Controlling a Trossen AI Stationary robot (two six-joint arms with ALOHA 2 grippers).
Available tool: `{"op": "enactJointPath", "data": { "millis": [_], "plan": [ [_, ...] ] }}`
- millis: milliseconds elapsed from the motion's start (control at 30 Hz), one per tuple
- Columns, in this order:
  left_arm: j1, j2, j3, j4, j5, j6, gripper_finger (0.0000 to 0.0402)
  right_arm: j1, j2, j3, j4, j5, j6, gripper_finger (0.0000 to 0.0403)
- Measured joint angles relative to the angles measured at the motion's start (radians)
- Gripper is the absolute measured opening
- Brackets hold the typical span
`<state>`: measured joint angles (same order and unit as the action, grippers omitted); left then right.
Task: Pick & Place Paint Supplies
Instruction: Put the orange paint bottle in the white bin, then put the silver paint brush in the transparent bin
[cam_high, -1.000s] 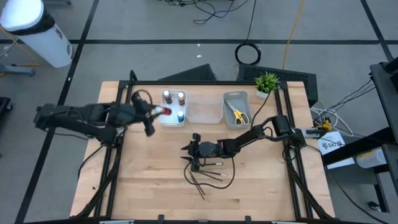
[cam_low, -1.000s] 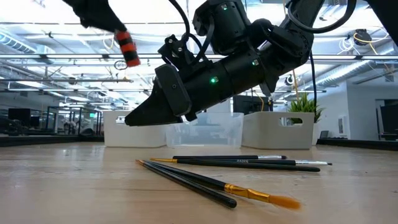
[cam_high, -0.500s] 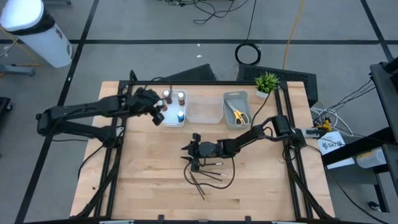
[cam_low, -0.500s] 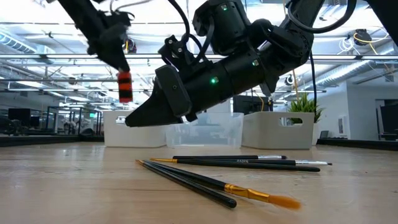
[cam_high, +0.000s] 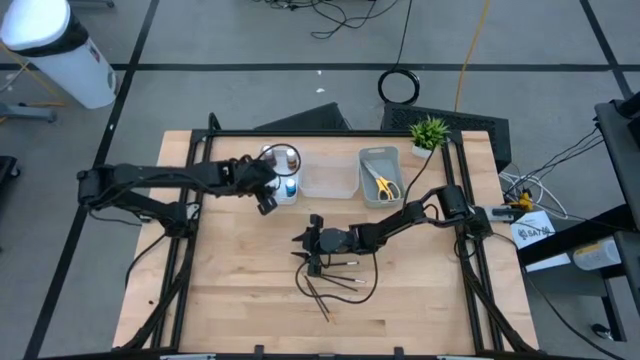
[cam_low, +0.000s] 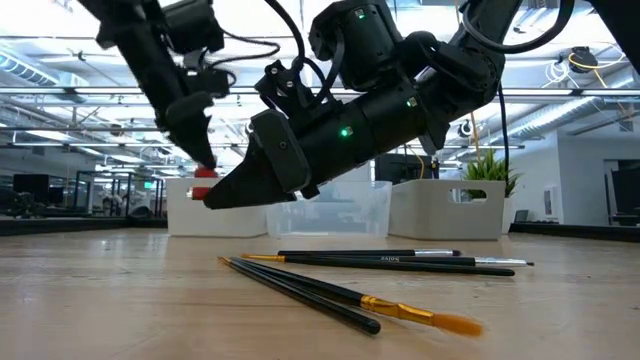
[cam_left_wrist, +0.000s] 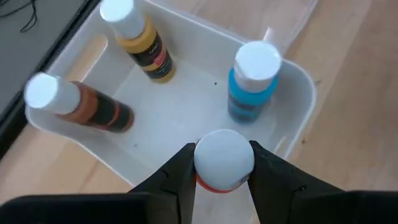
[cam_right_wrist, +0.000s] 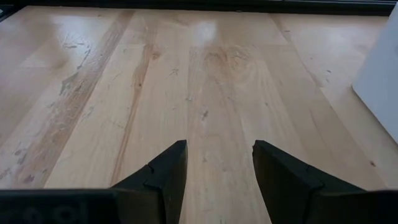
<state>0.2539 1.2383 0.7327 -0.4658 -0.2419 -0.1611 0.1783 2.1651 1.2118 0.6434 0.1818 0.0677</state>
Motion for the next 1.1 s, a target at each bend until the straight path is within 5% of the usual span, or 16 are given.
{"op": "enactJointPath", "data": {
  "millis": [233,600,1100],
  "plan": [
    [0.021,-0.028,-0.123,0.135,0.006,-0.026,0.0135,0.000,0.000,0.000,0.002,0.000,0.025,0.0171],
    [0.014,-0.065,-0.135,0.124,0.005,-0.006,0.0167,0.000,0.000,0.000,0.018,0.000,0.025,0.0171],
    [0.013,-0.336,-0.137,0.120,0.012,-0.019,0.0175,0.000,0.000,0.000,0.018,-0.003,0.026,0.0171]
  ]
}}
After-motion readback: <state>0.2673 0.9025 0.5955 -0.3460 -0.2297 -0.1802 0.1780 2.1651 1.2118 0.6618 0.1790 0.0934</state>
